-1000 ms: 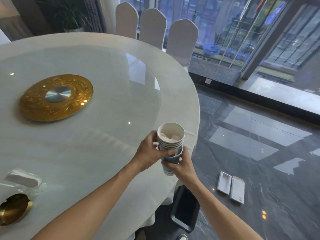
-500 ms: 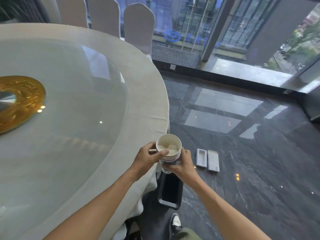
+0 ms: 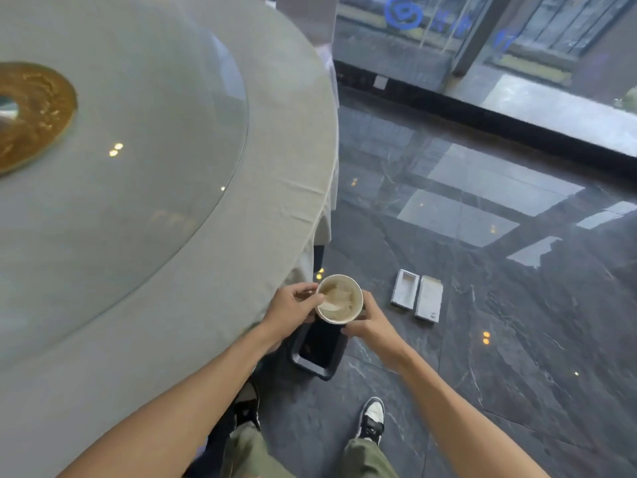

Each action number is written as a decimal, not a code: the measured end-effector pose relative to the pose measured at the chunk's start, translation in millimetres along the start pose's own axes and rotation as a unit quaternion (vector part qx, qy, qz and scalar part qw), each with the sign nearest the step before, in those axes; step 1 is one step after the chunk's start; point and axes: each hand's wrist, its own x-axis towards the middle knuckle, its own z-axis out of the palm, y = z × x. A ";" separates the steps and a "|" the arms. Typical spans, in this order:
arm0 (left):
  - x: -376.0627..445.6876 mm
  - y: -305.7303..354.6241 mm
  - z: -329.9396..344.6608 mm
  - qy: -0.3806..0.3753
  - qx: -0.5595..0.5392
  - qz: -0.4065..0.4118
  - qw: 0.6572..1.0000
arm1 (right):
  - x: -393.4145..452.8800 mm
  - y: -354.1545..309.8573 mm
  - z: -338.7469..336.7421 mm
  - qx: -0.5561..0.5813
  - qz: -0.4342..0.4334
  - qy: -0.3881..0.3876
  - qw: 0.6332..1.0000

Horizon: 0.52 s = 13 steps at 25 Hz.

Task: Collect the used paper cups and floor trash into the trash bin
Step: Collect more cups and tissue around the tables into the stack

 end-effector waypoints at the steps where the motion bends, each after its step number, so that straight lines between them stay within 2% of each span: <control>1: 3.2 -11.6 10.5 0.014 0.001 -0.011 1.000 | 2.6 5.9 -8.6 0.019 0.017 -0.037 0.999; 3: 11.9 -41.7 32.9 0.046 -0.007 -0.036 0.998 | 15.3 30.5 -21.9 0.034 0.050 -0.112 0.992; 5: 24.7 -76.2 52.8 0.068 0.000 -0.059 0.996 | 32.6 60.1 -23.4 0.005 0.088 -0.110 0.990; 10: 69.8 -176.9 75.3 0.093 0.029 -0.119 0.988 | 96.0 155.7 -3.6 -0.118 0.086 -0.024 0.989; 13: 113.4 -244.5 78.8 0.079 0.049 -0.150 0.984 | 138.2 222.5 16.5 -0.156 0.142 0.038 0.977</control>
